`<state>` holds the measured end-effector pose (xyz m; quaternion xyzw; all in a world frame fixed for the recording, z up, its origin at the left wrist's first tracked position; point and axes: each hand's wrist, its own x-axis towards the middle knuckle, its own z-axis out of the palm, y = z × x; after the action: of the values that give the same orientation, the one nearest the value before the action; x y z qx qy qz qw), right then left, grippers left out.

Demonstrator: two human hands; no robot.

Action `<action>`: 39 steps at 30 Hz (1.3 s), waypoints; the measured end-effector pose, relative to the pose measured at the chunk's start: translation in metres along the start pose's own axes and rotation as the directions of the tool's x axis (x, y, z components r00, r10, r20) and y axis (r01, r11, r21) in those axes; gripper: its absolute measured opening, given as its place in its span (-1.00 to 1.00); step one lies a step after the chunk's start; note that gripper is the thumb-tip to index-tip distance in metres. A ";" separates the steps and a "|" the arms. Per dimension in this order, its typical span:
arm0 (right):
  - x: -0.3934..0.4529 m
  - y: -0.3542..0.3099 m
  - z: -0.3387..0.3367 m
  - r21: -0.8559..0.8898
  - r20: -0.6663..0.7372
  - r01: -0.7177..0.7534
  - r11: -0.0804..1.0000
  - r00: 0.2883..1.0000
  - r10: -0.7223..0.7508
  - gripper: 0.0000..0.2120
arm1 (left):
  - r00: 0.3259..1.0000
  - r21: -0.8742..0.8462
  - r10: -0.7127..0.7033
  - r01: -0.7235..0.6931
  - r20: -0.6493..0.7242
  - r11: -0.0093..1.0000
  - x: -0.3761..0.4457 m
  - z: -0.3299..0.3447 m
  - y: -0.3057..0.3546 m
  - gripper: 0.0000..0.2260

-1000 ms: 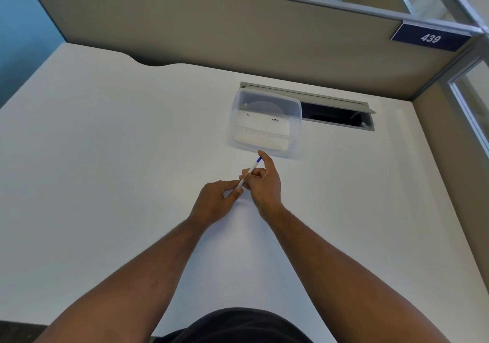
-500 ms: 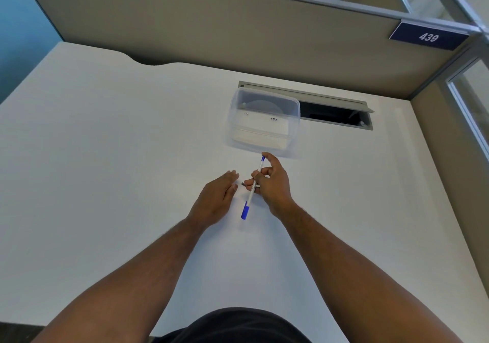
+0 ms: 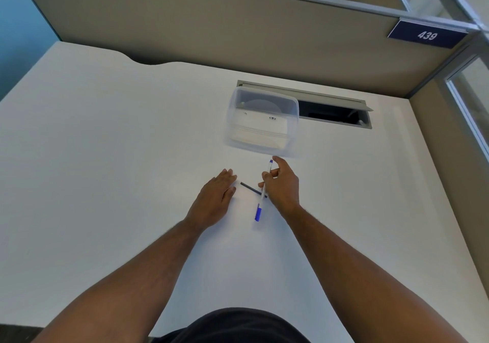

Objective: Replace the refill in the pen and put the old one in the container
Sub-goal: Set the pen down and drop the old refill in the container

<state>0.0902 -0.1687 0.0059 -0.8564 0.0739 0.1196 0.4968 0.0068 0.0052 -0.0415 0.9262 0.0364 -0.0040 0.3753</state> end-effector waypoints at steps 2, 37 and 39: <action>0.002 0.004 -0.005 -0.150 -0.036 0.057 0.987 0.997 -0.063 -0.63 | 1.000 0.025 0.022 -0.022 0.000 0.999 0.000 0.001 -0.003 -0.61; -0.004 0.029 -0.015 -0.454 -0.091 0.001 0.891 0.995 -0.047 -0.88 | 0.999 0.284 -0.015 0.004 0.037 0.959 0.019 0.013 -0.013 -0.49; -0.004 0.030 -0.014 -0.470 -0.086 0.063 0.881 0.989 -0.117 -0.88 | 0.999 0.341 -0.009 -0.003 0.033 0.940 0.019 0.015 -0.017 -0.48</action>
<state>0.0806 -0.1956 -0.0115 -0.9584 0.0309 0.0624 0.2768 0.0245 0.0081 -0.0645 0.9769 0.0301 -0.0265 0.2097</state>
